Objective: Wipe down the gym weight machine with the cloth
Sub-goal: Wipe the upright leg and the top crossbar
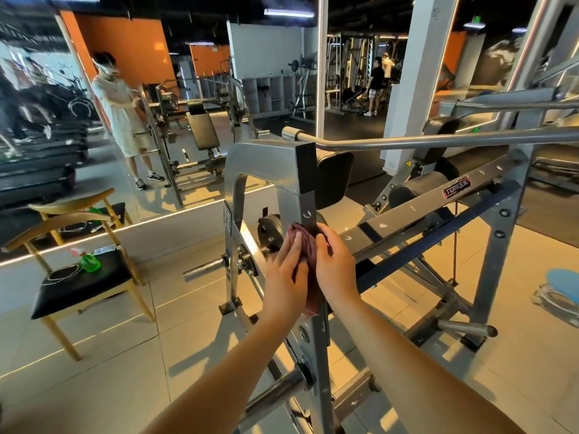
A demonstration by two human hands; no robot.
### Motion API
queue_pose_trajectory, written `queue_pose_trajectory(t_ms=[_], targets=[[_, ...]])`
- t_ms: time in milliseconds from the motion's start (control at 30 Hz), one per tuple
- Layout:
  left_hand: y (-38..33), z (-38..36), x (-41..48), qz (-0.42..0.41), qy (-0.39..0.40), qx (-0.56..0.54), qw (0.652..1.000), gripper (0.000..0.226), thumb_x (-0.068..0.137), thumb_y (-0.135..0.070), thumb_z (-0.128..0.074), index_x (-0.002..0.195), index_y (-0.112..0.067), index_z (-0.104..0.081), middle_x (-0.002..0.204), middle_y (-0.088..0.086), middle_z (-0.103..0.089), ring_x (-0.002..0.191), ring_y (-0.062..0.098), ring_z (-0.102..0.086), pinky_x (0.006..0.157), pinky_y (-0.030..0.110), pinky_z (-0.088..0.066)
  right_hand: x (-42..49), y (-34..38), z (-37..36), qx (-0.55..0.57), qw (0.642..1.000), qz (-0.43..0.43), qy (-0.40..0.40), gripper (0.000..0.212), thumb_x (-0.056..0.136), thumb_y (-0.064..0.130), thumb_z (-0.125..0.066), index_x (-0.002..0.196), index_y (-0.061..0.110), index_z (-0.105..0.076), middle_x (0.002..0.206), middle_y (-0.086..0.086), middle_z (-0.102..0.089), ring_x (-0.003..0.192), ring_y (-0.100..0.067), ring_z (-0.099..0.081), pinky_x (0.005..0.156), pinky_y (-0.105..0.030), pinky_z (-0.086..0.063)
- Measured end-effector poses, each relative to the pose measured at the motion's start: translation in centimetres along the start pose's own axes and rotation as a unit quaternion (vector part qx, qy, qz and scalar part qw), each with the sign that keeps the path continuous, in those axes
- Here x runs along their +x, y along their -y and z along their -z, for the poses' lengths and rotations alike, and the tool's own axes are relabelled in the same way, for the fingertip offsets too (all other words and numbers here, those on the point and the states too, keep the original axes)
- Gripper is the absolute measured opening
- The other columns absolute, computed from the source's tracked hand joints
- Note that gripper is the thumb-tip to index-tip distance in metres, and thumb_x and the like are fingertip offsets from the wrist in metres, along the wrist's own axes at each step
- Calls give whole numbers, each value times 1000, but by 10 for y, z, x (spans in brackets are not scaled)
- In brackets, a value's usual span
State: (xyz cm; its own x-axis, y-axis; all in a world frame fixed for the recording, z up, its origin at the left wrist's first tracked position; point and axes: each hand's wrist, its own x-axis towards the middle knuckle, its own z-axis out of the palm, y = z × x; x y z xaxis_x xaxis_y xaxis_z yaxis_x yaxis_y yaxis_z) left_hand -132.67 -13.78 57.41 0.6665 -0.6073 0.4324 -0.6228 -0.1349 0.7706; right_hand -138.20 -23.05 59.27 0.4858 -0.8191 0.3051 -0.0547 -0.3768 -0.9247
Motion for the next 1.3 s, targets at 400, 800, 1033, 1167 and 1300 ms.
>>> queue_pose_trajectory(t_ms=[400, 800, 1033, 1167, 1300], targets=[[-15, 2, 25, 29, -40, -54, 997, 56, 107, -16, -43, 154, -43, -30, 154, -5, -43, 134, 12, -46, 115, 42, -42, -2, 7, 6, 12, 999, -11, 30, 37, 109, 35, -40, 143, 29, -53, 138, 5, -61, 129, -16, -56, 108, -37, -47], [-27, 5, 26, 8, -54, -57, 997, 53, 106, -16, -45, 154, -38, -35, 158, -9, -38, 142, 10, -37, 119, 37, -34, -7, 12, 23, 50, 995, 0, 86, 38, 107, 41, -44, 144, 34, -50, 133, 14, -58, 123, -8, -55, 105, -33, -49], [-20, 2, -15, -24, -38, -83, 996, 46, 104, -23, -53, 140, -49, -45, 135, -29, -54, 127, -3, -50, 107, 27, -44, -30, 8, 21, 86, 990, 45, 104, 35, 105, 40, -51, 139, 45, -51, 136, 22, -56, 124, 2, -52, 101, -20, -48], [-24, 14, -2, -9, -22, -104, 994, 32, 103, -38, -43, 132, -53, -45, 126, -25, -56, 117, 1, -57, 99, 28, -51, -14, 23, 32, 36, 995, 89, -18, 27, 103, 35, -56, 129, 33, -62, 125, 15, -60, 113, 3, -54, 95, -18, -49], [-21, 12, 12, 33, -4, -139, 990, 44, 109, -44, -32, 151, -34, -38, 136, -24, -52, 124, -13, -48, 100, 13, -43, 13, 43, 20, -7, 986, 146, -77, 27, 101, 28, -61, 127, 24, -65, 122, 10, -58, 106, 2, -51, 88, -6, -44]])
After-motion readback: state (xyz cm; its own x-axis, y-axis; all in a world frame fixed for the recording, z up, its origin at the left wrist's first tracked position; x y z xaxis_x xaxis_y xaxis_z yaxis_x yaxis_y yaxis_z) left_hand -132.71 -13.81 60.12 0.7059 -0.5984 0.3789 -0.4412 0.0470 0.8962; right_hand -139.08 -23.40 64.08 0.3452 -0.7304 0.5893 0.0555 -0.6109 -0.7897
